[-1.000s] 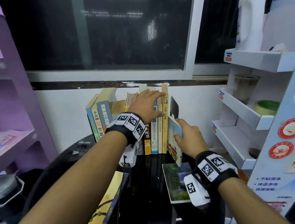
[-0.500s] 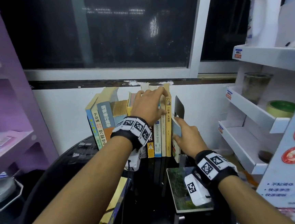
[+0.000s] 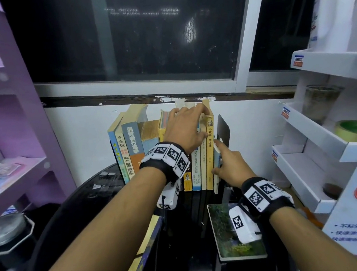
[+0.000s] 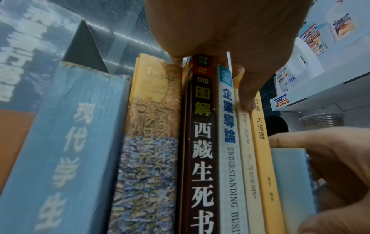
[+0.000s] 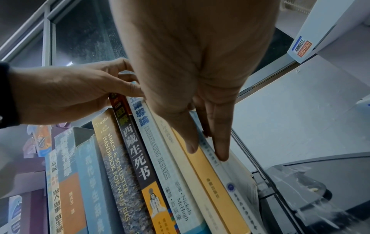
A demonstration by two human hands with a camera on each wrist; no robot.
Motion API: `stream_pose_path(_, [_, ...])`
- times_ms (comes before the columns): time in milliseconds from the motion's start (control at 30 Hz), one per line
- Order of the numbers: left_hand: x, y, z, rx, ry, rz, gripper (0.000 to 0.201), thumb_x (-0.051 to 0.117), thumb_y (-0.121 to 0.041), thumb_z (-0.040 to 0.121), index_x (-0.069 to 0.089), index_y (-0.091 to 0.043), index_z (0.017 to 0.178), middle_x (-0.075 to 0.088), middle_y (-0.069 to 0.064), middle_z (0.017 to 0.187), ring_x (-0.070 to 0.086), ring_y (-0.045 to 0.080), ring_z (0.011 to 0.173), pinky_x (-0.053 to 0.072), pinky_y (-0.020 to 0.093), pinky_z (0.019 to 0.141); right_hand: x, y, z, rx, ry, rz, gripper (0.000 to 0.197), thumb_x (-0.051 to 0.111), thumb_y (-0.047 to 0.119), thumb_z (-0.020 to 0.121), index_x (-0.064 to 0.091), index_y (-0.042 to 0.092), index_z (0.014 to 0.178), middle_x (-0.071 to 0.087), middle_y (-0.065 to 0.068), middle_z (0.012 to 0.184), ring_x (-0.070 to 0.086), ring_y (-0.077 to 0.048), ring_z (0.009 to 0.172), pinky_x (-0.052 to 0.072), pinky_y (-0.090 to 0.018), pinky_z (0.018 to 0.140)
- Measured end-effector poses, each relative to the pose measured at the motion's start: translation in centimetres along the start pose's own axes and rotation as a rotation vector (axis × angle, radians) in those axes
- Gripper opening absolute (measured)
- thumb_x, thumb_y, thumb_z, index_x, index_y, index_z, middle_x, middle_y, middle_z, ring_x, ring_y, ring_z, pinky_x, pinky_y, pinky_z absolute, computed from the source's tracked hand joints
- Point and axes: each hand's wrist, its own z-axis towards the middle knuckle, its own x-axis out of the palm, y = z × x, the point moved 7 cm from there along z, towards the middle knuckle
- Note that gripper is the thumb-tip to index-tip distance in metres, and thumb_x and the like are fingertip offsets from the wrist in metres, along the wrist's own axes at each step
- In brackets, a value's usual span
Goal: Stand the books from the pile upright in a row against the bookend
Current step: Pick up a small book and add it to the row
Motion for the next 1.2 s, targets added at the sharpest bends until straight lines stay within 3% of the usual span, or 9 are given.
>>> stream_pose_path(100, [0.1, 0.1, 0.0, -0.001, 0.0, 0.002, 0.045, 0.072, -0.037, 0.079, 0.045, -0.032, 0.114, 0.063, -0.008, 0.114, 0.051, 0.016, 0.111, 0.023, 0.037, 0.107, 0.2, -0.3, 0.3, 0.004, 0.022, -0.018, 0.092, 0.069, 0.002, 0.085, 0.014, 0.036, 0.151, 0.059, -0.012, 0.127, 0.064, -0.024, 0.111, 0.055, -0.043, 0.092])
stream_pose_path(300, [0.1, 0.1, 0.0, 0.004, -0.006, 0.007, 0.045, 0.072, -0.036, 0.078, 0.045, -0.03, 0.114, 0.063, -0.008, 0.112, 0.051, 0.016, 0.11, 0.024, 0.036, 0.107, 0.2, -0.3, 0.4, -0.014, 0.04, -0.011, 0.094, 0.068, -0.003, 0.084, 0.014, 0.034, 0.152, 0.062, -0.009, 0.125, 0.067, -0.022, 0.107, 0.058, -0.037, 0.084])
stream_pose_path(900, [0.4, 0.3, 0.0, 0.018, -0.028, 0.011, 0.044, 0.072, -0.037, 0.077, 0.045, -0.031, 0.112, 0.064, -0.009, 0.111, 0.052, 0.016, 0.108, 0.026, 0.037, 0.107, 0.9, -1.0, 1.9, 0.016, 0.001, -0.035, 0.092, 0.065, 0.0, 0.086, 0.012, 0.036, 0.152, 0.062, -0.01, 0.124, 0.067, -0.024, 0.106, 0.056, -0.044, 0.091])
stream_pose_path(1200, [0.4, 0.3, 0.0, 0.02, -0.021, 0.01, 0.046, 0.072, -0.038, 0.077, 0.045, -0.032, 0.114, 0.064, -0.009, 0.111, 0.052, 0.016, 0.108, 0.026, 0.037, 0.107, 0.9, -0.6, 1.6, 0.005, -0.001, -0.062, 0.089, 0.064, 0.002, 0.087, 0.011, 0.032, 0.152, 0.063, -0.01, 0.124, 0.067, -0.024, 0.107, 0.056, -0.041, 0.091])
